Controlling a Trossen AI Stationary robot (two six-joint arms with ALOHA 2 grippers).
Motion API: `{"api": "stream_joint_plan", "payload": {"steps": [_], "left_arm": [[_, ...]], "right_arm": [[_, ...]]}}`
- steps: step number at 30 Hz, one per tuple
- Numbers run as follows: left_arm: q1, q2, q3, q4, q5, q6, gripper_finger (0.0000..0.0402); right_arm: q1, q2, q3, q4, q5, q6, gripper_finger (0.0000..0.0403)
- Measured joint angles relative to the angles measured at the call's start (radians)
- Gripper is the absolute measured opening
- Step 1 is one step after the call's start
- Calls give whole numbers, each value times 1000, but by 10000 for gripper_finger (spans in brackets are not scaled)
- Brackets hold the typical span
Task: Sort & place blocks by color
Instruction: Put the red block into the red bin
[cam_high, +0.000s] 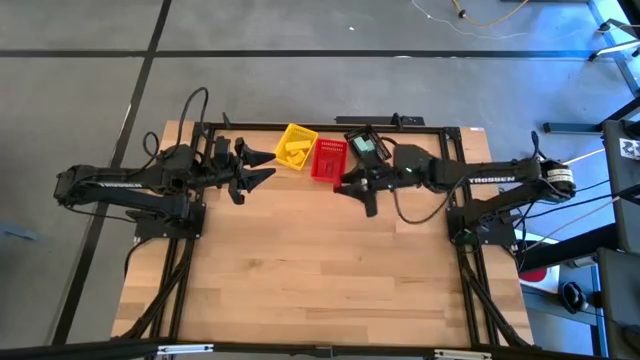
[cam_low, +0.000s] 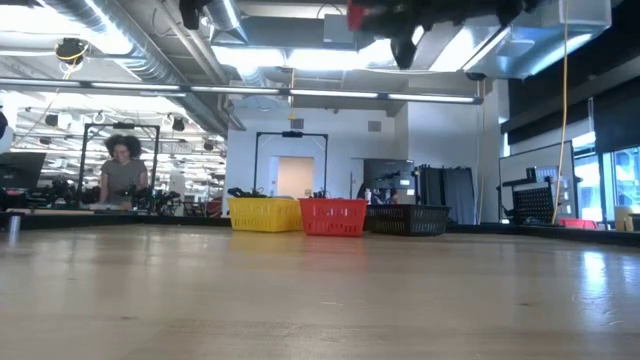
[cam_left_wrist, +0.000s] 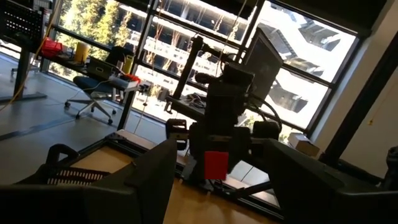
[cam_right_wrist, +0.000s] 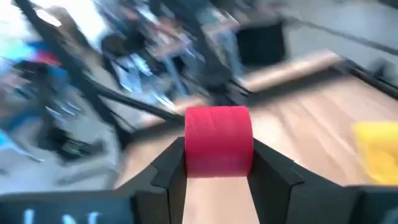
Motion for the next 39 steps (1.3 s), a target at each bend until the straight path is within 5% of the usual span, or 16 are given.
{"api": "stream_joint_plan", "payload": {"steps": [7, 11, 21, 32, 39], "left_arm": [[0, 0, 0, 0, 1, 0, 234], [0, 0, 0, 0, 0, 0, 234], [0, 0, 0, 0, -9, 0, 234], [0, 0, 0, 0, -9, 1, 234], [0, 0, 0, 0, -9, 1, 234]], "right_arm": [[-158, 232, 326, -521, 47, -122, 131], [-245, 403, 414, -666, 48, -122, 131], [-315, 668, 423, -598, 123, 17, 131], [-319, 684, 423, -581, 187, 120, 131], [-320, 684, 423, -552, 186, 139, 256]]}}
